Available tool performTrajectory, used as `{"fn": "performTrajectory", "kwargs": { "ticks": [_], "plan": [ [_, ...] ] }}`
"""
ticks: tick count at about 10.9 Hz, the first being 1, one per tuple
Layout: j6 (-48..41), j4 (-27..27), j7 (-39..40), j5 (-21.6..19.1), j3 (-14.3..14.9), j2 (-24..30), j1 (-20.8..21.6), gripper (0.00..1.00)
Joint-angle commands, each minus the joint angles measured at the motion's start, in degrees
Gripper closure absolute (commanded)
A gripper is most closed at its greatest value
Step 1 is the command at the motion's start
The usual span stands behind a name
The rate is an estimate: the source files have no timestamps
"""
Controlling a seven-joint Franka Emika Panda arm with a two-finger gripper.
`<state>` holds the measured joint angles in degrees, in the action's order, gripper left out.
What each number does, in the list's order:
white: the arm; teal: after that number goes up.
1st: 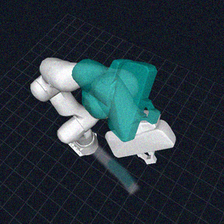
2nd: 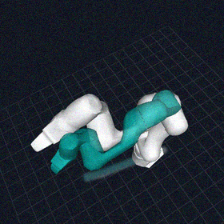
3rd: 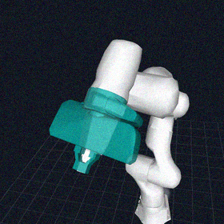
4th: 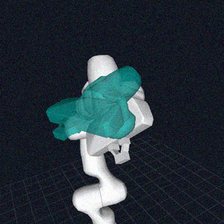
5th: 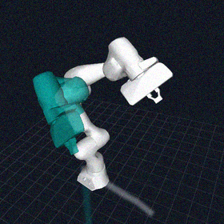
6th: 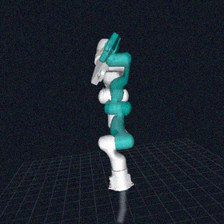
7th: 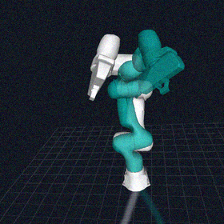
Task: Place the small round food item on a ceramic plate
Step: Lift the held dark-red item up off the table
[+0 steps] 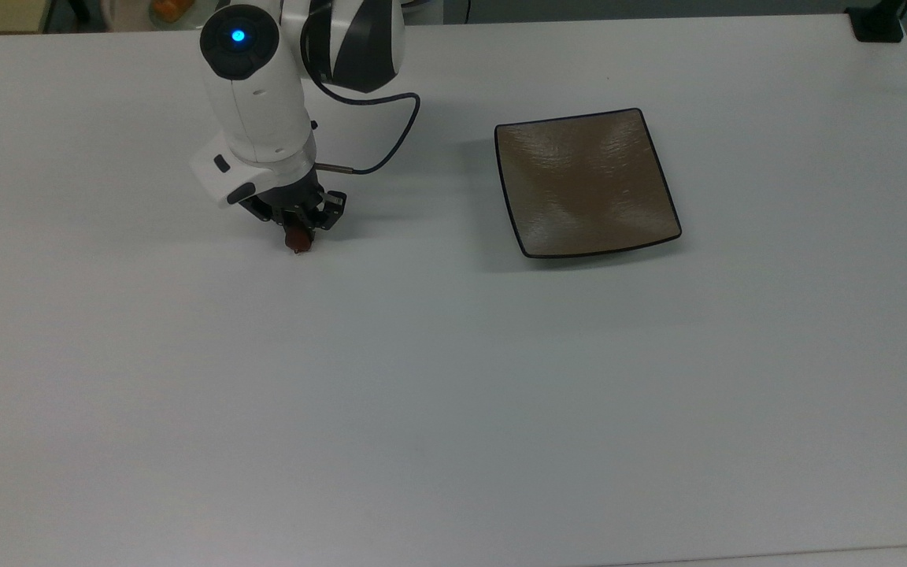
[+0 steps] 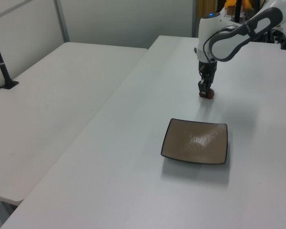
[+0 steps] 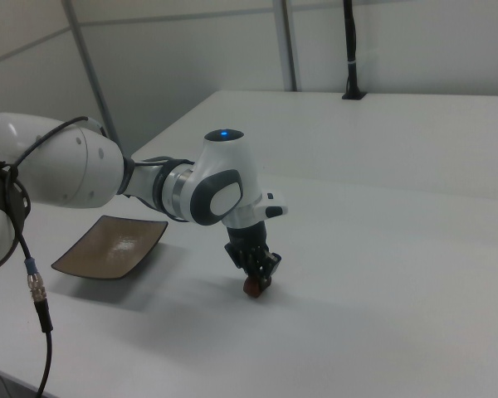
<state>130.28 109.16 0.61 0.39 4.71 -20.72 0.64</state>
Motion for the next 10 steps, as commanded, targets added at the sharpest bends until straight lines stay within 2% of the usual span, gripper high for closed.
{"fn": "performTrajectory", "kwargs": {
  "ticks": [1,5,10],
  "plan": [
    [0.68,1.14,0.18,0.49,0.21,1.47,-0.2,0.91],
    [-5.02,-0.52,0.27,0.66,0.21,5.15,-0.11,0.92],
    [-19.16,-8.42,1.23,0.58,0.13,14.2,0.5,0.91]
  ]
}}
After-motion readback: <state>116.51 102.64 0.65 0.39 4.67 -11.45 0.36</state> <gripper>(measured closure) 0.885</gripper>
